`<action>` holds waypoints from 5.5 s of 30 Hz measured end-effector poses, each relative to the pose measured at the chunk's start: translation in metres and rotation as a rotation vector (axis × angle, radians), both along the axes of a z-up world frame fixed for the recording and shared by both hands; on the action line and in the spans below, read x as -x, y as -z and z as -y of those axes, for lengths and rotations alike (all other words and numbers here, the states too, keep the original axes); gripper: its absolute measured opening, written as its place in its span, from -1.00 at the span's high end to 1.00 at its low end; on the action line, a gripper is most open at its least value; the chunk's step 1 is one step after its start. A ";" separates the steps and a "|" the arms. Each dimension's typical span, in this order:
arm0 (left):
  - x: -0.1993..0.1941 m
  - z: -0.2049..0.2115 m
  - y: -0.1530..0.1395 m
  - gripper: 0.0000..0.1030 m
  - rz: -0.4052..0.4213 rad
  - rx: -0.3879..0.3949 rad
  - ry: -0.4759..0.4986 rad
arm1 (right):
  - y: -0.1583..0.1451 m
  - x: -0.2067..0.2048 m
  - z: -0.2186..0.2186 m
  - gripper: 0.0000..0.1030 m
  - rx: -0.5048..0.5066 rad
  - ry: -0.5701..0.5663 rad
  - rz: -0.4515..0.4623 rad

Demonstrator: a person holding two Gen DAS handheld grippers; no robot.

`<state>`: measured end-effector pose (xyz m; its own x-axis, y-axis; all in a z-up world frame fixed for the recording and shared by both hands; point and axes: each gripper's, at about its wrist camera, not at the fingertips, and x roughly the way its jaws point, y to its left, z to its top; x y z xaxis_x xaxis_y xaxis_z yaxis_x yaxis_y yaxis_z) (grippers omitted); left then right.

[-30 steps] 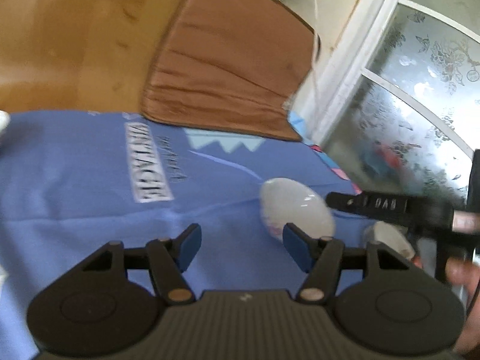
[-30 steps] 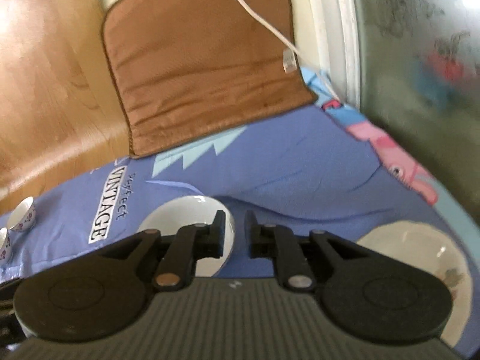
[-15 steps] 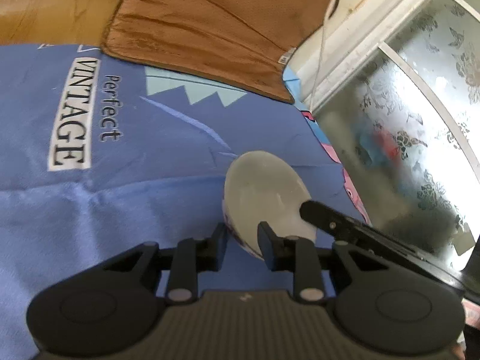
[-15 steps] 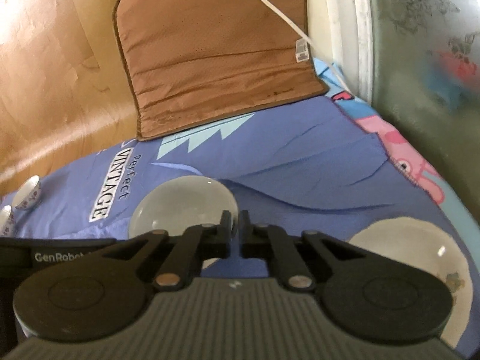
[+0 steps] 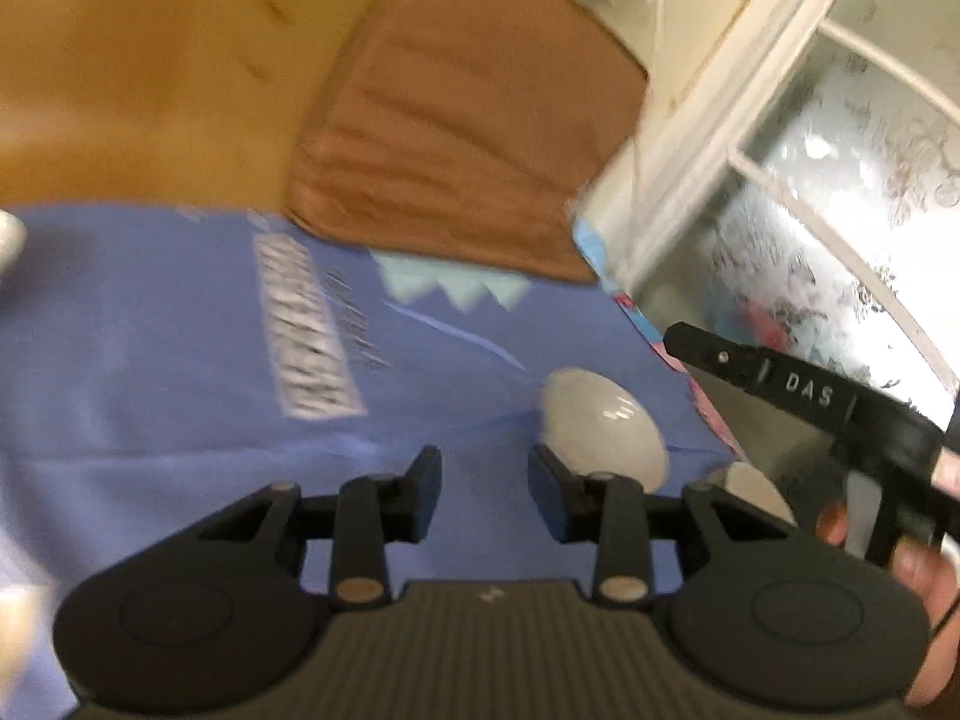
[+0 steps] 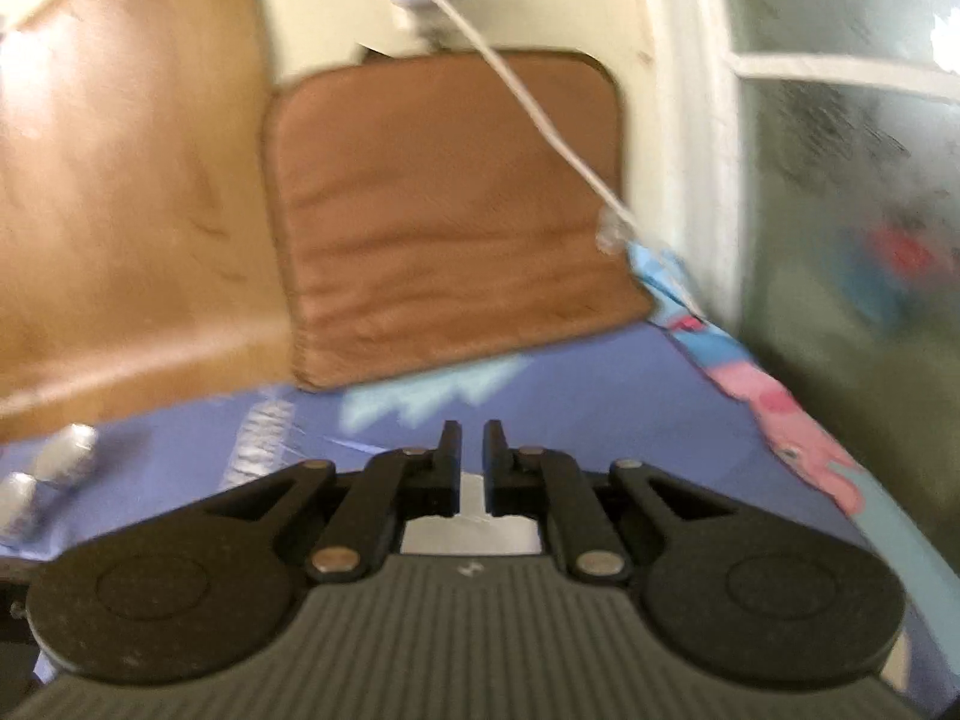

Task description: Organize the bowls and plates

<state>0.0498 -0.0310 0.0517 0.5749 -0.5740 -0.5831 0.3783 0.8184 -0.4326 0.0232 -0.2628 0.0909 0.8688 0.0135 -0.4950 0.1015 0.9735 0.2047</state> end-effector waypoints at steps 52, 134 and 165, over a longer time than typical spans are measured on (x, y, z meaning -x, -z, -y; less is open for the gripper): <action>0.055 -0.207 0.037 0.71 -0.031 0.028 -0.429 | 0.045 -0.024 -0.255 0.76 -0.236 -0.512 -0.247; -0.026 -0.262 0.038 0.35 -0.002 -0.158 -0.659 | 0.050 -0.042 -0.227 0.17 -0.244 -0.474 -0.080; -0.024 -0.252 0.040 0.17 0.029 -0.234 -0.659 | 0.077 -0.128 -0.282 0.83 -0.265 -0.427 -0.207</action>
<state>0.0734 0.2214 0.0114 0.7773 0.0389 -0.6280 -0.2207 0.9515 -0.2142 0.1512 0.0196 0.0141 0.6434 0.4916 -0.5869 -0.2277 0.8548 0.4664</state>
